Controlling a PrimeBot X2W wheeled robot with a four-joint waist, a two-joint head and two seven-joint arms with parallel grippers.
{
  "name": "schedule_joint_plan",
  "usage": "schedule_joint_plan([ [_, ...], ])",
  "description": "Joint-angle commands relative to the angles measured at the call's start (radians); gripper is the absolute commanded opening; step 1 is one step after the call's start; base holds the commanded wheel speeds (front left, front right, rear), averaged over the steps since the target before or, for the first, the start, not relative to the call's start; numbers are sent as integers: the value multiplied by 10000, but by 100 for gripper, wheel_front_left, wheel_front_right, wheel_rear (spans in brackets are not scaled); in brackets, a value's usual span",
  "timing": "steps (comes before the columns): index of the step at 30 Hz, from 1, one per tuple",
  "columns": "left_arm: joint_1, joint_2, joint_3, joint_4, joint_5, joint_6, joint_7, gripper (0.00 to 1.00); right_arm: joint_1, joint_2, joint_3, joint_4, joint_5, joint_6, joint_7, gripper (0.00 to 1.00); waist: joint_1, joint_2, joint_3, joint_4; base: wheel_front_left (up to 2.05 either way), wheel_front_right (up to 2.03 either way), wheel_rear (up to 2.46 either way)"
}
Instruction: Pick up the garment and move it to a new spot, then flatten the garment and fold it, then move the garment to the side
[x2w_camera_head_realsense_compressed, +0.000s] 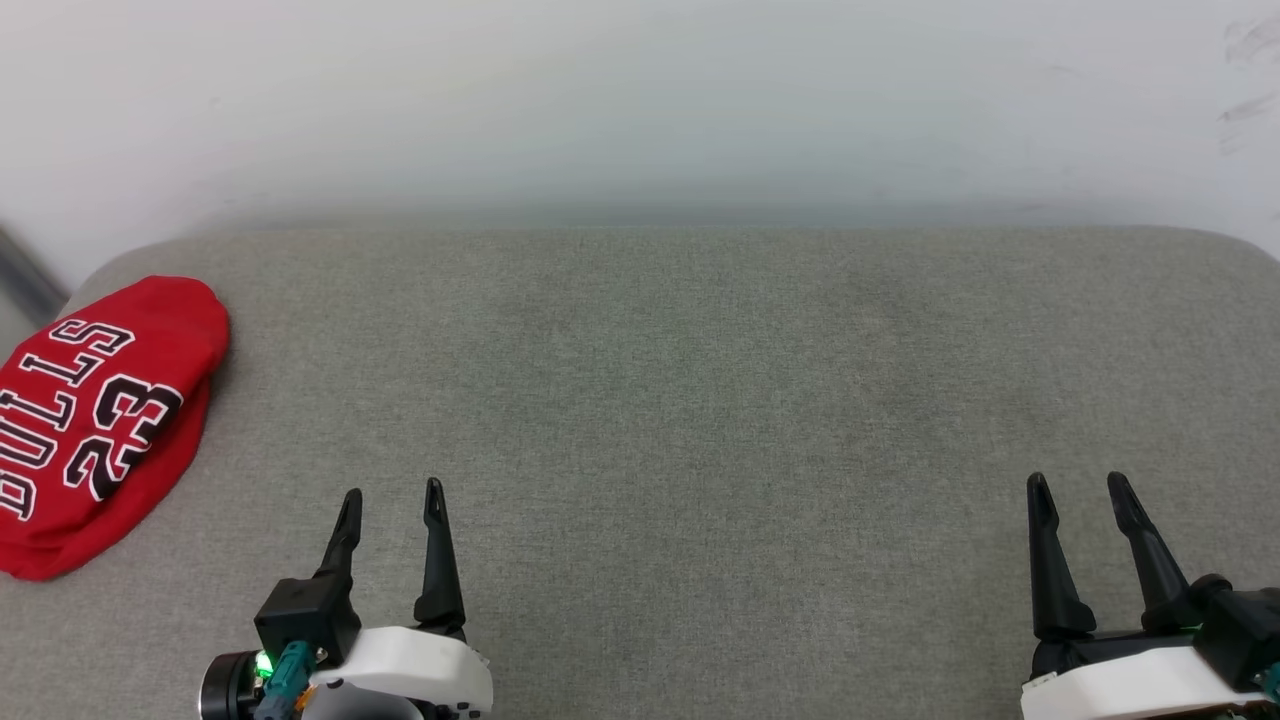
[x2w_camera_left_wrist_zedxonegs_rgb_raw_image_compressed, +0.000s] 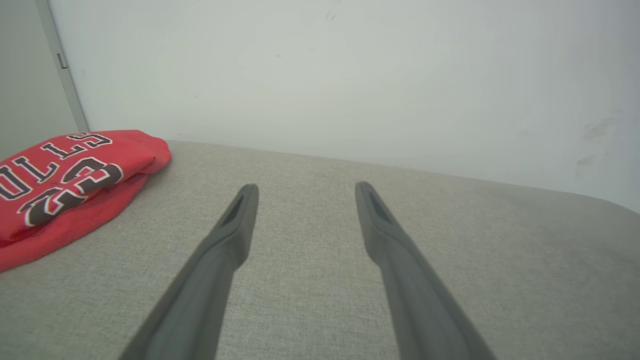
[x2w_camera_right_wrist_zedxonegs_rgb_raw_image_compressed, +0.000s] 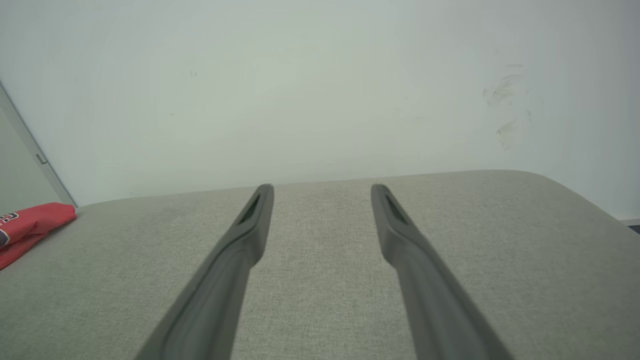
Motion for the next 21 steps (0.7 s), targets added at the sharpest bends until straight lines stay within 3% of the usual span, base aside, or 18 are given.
schedule_joint_plan([
  [1,64,21,-47,-16,183,27,-101,100,105,-3,5,-73,-221,-3,-74,100,0,0,10,0,0,0,0],
  [21,191,22,-184,131,982,236,-411,100,292,0,-65,-146,-564,-3,-403,100,0,0,103,11,0,0,0],
])
